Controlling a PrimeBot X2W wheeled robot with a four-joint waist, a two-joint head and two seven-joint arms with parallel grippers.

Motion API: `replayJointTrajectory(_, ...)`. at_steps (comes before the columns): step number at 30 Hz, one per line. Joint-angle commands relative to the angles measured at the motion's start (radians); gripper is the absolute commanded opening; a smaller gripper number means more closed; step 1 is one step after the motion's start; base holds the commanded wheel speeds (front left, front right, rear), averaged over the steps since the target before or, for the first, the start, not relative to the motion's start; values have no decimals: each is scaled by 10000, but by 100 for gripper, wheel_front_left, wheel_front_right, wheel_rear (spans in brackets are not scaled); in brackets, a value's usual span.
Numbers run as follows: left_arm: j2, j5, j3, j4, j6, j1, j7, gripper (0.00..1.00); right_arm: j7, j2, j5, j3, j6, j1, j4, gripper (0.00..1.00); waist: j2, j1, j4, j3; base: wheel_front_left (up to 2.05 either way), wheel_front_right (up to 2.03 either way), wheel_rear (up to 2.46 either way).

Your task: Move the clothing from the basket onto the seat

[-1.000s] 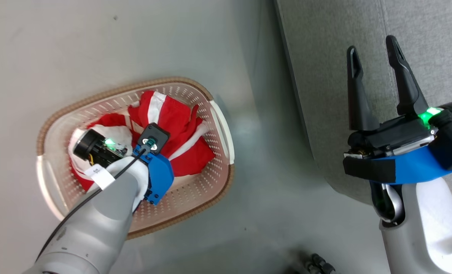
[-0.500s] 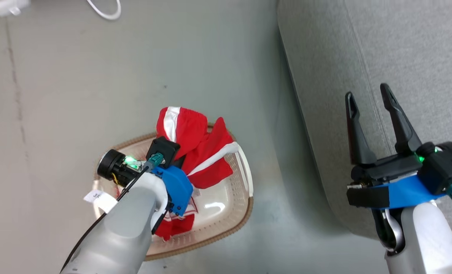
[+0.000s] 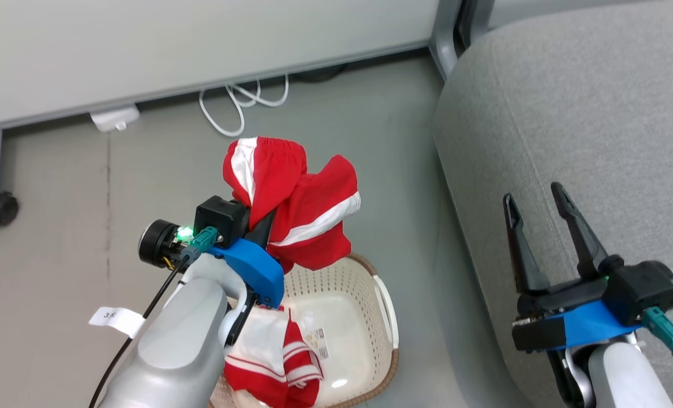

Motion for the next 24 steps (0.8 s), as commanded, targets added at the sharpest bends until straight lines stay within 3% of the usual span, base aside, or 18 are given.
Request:
replayJointTrajectory(1, 20, 80, 108, -147, -8, 138, -46, 0, -38, 9, -52, 5, 5, 220, 43, 100, -1, 2, 102, -502, 0, 0, 0)
replayJointTrajectory(16, -368, 103, -705, -1721, -203, -653, 116, 0, -37, 182, -208, -119, 5, 1071, 165, 100, -1, 2, 457, -1688, 0, 0, 0)
replayJointTrajectory(24, -270, -136, -1122, -2538, -182, -774, 527, 0, -38, 226, -218, -194, 5, 1242, 112, 100, -1, 2, 540, -1885, 0, 0, 0)
